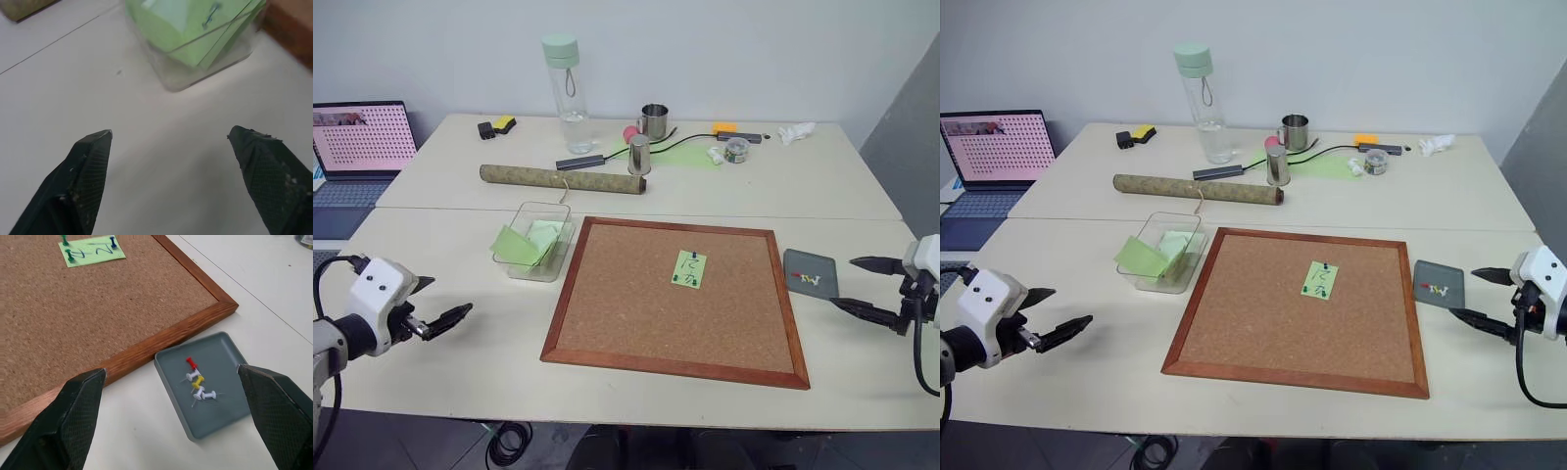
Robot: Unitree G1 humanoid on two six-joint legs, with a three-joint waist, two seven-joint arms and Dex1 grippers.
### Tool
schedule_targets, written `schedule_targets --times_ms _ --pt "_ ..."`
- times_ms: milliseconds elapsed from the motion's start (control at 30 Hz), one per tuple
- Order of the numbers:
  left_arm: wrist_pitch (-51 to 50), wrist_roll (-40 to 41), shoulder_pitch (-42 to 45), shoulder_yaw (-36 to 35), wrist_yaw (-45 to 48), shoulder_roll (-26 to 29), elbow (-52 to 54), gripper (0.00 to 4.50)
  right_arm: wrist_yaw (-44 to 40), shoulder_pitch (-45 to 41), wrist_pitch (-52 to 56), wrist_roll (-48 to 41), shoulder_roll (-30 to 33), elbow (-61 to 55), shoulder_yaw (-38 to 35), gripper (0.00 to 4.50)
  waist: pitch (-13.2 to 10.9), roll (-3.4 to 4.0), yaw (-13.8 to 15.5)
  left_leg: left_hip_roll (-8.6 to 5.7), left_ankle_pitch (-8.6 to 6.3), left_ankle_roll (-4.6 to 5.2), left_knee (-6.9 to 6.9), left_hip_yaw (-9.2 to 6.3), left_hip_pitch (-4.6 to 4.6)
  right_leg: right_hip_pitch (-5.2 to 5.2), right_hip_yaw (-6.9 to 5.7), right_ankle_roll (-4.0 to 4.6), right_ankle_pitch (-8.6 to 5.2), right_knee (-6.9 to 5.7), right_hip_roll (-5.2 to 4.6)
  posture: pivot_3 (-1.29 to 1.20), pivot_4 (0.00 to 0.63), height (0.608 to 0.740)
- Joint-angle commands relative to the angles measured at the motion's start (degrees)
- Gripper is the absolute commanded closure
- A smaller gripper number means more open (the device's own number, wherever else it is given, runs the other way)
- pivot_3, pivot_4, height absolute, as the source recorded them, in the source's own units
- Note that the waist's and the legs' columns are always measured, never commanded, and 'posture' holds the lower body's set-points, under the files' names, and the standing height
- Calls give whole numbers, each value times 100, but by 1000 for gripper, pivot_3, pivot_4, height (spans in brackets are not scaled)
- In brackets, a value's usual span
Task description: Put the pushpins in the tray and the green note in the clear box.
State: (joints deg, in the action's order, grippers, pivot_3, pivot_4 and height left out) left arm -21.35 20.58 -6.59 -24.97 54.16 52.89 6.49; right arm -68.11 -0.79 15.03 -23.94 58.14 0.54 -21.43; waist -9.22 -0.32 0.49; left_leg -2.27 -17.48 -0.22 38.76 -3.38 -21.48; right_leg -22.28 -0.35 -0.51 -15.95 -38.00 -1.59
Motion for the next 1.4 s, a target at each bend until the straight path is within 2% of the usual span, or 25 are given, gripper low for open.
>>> schedule_targets --times_ms 33,167,333,400,467,500,567,600,800,1067,1400 --pt "-236 253 298 602 232 68 937 1157 52 -76 147 -180 3 -532 -39 0 0 0 8 0 0 0 0 0 0 0 1 0 0 1 0 0 150 740" --pt "-454 349 961 1404 137 -229 1372 2022 229 -331 457 -380 -173 -1030 224 0 0 0 11 0 0 -1 0 0 0 0 0 0 0 -1 0 0 150 740" --pt "-358 46 1704 2570 32 -954 1283 2918 621 -1022 830 -432 -678 -1456 962 0 -2 -3 -8 -2 1 -1 2 1 2 2 -1 -1 0 -4 3 0 150 740" --pt "-244 -61 1856 2969 54 -1275 1122 3233 807 -1412 916 -262 -992 -1424 1410 0 -5 -9 -13 -1 1 -2 3 1 0 1 -1 -1 0 -4 8 0 150 740" --pt "-102 -187 1965 3282 54 -1531 939 3772 1012 -1787 925 -13 -1277 -1314 1836 0 -6 -10 -28 -1 2 -4 4 1 -1 -1 0 -1 1 -4 10 0 150 740" --pt "-37 -251 2015 3399 61 -1627 832 3835 1099 -1960 970 102 -1403 -1226 2022 0 -6 -10 -29 -1 3 -4 4 1 -2 -3 0 -1 1 -4 10 0 150 740" --pt "121 -372 2115 3549 50 -1807 546 4323 1272 -2268 1009 352 -1624 -977 2330 0 -6 -11 -35 -1 3 -5 9 -1 -4 -3 -1 -1 1 -6 10 0 150 740" --pt "237 -455 2167 3625 36 -1901 356 4425 1366 -2433 934 554 -1732 -760 2500 0 -7 -11 -37 -2 3 -5 9 -3 -6 -5 -2 -1 1 -6 10 0 150 740" --pt "795 -805 2280 3862 5 -2365 -641 4465 1662 -3195 403 1280 -2446 551 3075 0 -5 -13 -48 -4 11 -19 14 -6 -8 -6 -6 -1 1 -5 9 0 150 740" --pt "1081 -1115 2108 3965 -71 -2423 -1043 4465 1694 -3775 -553 1729 -3021 2101 3220 0 -3 -11 -39 -5 14 -23 14 -6 1 -1 -5 -1 1 -9 9 0 150 740" --pt "1013 -1137 1904 3899 -120 -2290 -838 4500 1441 -3831 -822 1730 -3226 2653 3142 1865 0 -9 -63 -4 11 -18 13 -5 5 0 -3 -1 1 -13 9 0 150 740"
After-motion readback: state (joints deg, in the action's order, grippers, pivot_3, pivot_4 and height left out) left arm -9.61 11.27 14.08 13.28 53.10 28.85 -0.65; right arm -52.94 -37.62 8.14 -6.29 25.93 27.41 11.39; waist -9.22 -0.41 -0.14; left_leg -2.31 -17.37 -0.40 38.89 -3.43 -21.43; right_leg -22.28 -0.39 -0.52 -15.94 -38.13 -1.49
